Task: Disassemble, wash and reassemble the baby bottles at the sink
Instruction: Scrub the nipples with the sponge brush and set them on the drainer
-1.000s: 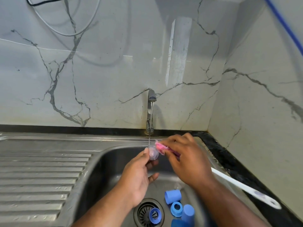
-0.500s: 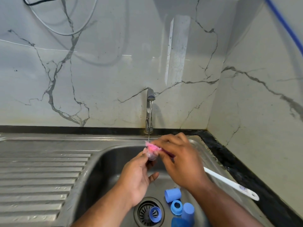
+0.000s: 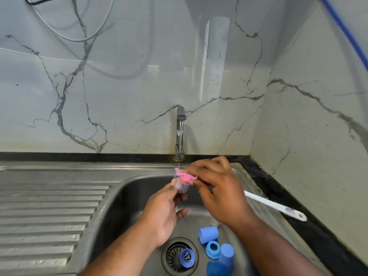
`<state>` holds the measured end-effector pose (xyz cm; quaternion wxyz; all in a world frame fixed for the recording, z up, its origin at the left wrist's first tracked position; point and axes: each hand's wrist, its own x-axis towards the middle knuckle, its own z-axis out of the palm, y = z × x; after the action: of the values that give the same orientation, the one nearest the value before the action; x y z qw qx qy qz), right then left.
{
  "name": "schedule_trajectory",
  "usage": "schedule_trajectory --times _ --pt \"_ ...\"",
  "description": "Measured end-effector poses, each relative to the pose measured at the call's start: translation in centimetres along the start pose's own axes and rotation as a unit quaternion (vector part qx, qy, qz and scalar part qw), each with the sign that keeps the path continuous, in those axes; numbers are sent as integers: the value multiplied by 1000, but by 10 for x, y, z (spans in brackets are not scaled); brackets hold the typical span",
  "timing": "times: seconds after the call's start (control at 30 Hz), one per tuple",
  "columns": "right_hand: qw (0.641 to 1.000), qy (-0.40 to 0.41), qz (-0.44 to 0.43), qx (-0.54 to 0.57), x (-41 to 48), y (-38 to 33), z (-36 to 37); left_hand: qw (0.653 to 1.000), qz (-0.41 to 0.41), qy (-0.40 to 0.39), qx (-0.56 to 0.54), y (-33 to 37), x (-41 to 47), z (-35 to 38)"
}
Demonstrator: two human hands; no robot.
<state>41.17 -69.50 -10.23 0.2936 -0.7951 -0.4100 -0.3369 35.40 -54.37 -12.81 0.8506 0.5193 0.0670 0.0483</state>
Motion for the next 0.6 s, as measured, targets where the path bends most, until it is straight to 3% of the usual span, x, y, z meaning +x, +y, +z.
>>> schedule_trajectory --times 0.07,0.2,0.37,0.5,0.6 --pt "999 -23 -24 22 -1 -6 5 999 -7 2 -41 3 -1 0" --pt "1000 -20 14 -13 -4 6 11 996 -23 23 -82 6 2 -3" --pt "999 -22 -45 -11 -3 -8 10 996 -20 14 -84 6 2 -3" --pt "997 -19 22 -70 -2 9 8 994 -25 34 -97 6 3 -4" --pt "999 30 28 -22 0 5 1 994 -25 30 -98 5 4 -4"
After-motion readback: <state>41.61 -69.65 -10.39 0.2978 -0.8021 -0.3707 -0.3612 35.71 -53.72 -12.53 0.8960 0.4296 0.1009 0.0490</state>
